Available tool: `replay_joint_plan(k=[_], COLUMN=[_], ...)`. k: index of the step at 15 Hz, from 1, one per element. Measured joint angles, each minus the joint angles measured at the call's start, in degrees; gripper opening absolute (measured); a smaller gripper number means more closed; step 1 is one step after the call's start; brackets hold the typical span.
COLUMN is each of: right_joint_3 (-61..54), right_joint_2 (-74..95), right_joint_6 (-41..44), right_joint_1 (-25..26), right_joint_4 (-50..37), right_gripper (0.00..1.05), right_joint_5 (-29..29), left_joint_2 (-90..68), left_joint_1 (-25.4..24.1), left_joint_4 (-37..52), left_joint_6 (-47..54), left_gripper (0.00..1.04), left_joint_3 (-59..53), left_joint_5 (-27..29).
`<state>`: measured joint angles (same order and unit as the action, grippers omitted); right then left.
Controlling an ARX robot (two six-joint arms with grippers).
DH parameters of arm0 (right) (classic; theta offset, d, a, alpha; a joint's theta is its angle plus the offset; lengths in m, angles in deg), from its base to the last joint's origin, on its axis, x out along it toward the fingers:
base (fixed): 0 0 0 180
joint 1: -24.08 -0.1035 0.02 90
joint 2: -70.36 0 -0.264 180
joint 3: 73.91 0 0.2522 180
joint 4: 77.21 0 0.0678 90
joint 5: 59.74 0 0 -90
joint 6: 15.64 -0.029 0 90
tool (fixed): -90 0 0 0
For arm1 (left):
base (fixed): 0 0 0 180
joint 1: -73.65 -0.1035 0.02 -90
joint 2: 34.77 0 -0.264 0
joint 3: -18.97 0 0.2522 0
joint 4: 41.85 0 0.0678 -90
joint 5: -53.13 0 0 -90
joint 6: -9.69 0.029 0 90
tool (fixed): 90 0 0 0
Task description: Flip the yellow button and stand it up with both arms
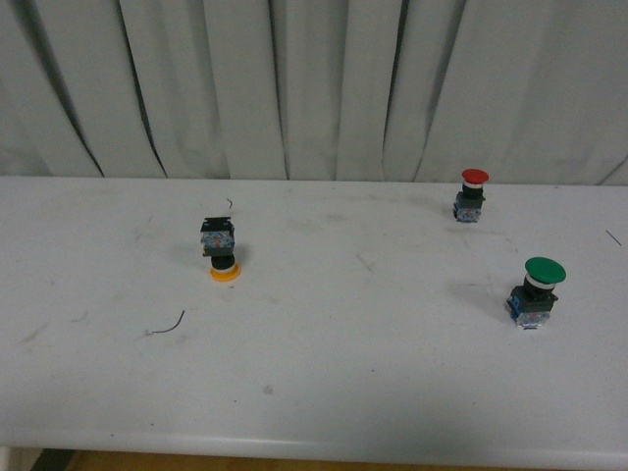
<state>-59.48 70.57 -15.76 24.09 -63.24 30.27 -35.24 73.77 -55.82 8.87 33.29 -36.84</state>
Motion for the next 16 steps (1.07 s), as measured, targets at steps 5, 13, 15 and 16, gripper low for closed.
replay_joint_plan(k=[5, 13, 15, 16], right_joint_3=[0.0, 0.0, 0.0, 0.0], right_joint_2=[0.0, 0.0, 0.0, 0.0], right_joint_6=[0.0, 0.0, 0.0, 0.0], right_joint_1=[0.0, 0.0, 0.0, 0.0], right_joint_4=[0.0, 0.0, 0.0, 0.0], right_gripper=[0.98, 0.98, 0.98, 0.98], right_joint_5=[0.0, 0.0, 0.0, 0.0], left_joint_2=[0.0, 0.0, 0.0, 0.0], left_joint_1=[0.0, 0.0, 0.0, 0.0], left_joint_4=[0.0, 0.0, 0.0, 0.0], left_joint_6=[0.0, 0.0, 0.0, 0.0], left_gripper=[0.98, 0.98, 0.98, 0.98], left_joint_3=[0.0, 0.0, 0.0, 0.0], left_joint_5=[0.0, 0.0, 0.0, 0.0])
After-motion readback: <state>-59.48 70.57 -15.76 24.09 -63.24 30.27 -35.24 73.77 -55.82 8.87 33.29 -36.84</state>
